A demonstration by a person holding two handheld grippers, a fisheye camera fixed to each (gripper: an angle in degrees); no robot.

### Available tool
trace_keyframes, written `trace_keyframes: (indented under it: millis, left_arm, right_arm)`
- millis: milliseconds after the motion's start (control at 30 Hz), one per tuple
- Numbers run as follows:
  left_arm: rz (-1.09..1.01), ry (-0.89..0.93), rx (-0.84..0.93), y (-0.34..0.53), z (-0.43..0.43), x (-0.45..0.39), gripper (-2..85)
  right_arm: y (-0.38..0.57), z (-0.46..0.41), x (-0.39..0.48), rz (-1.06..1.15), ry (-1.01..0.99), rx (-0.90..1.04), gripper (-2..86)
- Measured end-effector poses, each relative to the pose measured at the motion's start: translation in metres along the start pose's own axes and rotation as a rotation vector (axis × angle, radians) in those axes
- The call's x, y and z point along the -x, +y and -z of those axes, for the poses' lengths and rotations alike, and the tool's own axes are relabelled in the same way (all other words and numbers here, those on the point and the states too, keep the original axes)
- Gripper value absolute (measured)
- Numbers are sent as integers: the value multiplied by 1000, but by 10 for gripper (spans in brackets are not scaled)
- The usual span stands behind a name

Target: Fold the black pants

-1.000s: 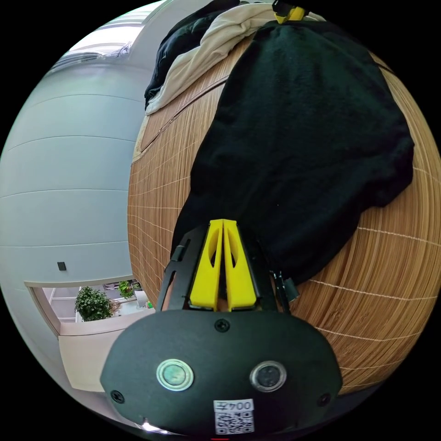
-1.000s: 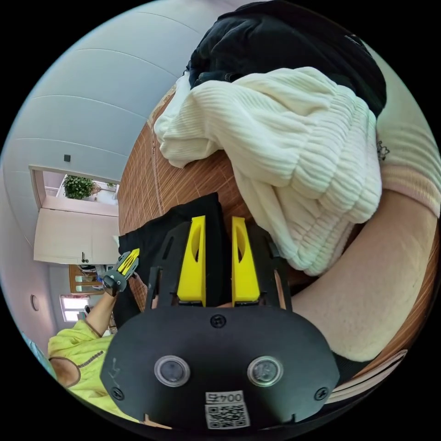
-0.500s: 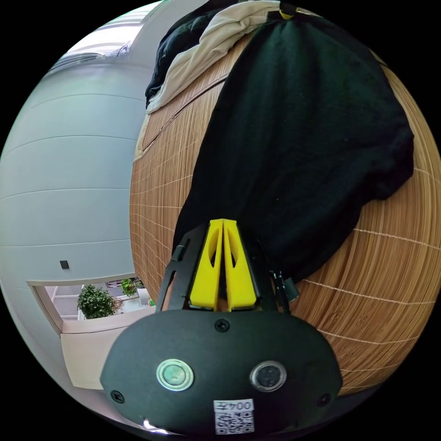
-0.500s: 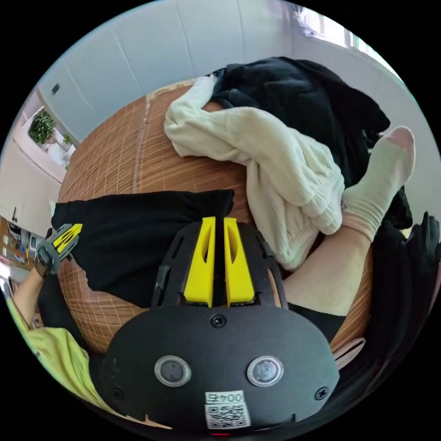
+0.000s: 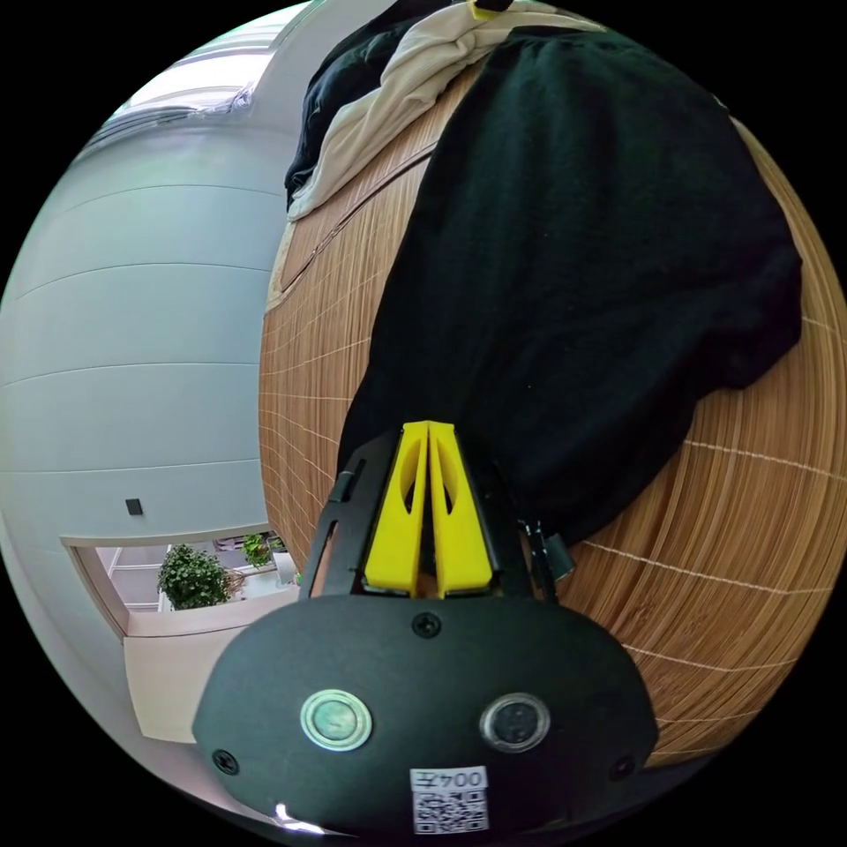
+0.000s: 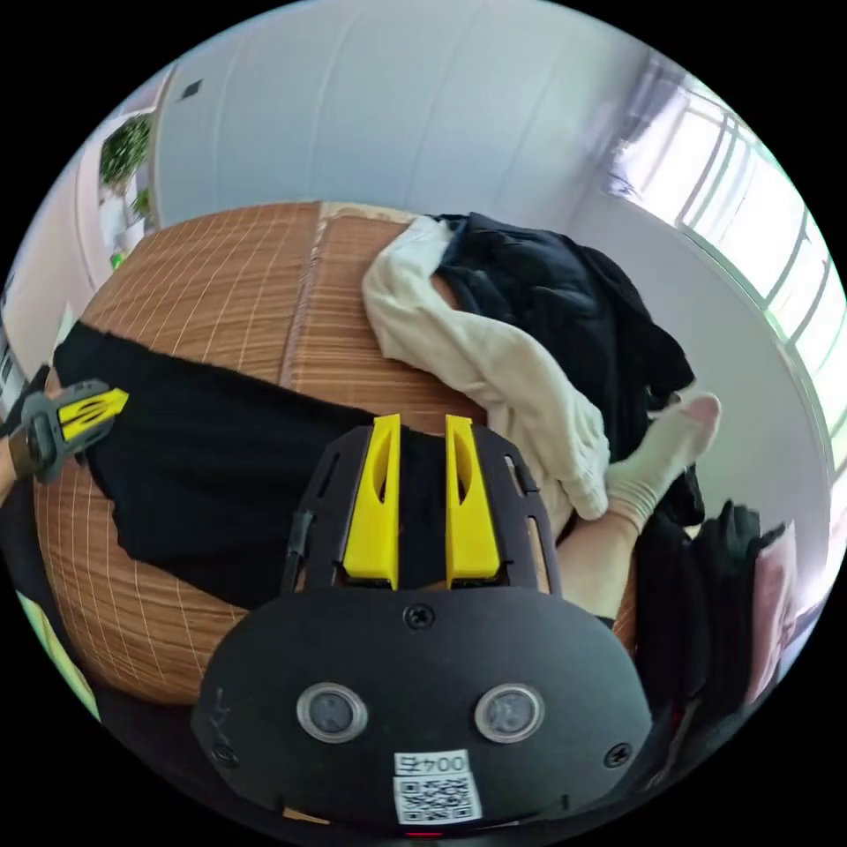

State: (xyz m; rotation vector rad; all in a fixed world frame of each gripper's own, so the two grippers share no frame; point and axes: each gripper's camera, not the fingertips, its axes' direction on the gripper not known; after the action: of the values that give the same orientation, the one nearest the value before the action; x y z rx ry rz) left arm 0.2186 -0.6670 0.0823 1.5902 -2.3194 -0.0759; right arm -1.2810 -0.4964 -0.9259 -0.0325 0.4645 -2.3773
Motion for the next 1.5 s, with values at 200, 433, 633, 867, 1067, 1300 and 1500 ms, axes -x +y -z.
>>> trace_keyframes:
  millis: [200,433,633,867,1067,1300,1500]
  left_arm:
    - [32,-18,-8,4,8,7,0]
    - [-4,-73,26,2,15,12,0]
    - [-47,-72,4,10,19,31,2]
    - [139,113,-1,26,21,96,13]
    - [256,146,-65,74,46,158,102]
    - [353,127,90,198,15,218,171]
    - [575,197,171,325,-37,308,138]
  right_arm:
    - [-42,-12,108,237,-93,154,38]
    - [-55,-3,177,310,61,151,-4]
    - [-66,20,185,302,50,120,-6]
    - [-79,43,192,337,78,112,8]
    - [-83,101,209,427,137,-47,103]
    - [-77,174,194,306,-106,-196,111]
    - [-56,215,214,273,-204,-203,124]
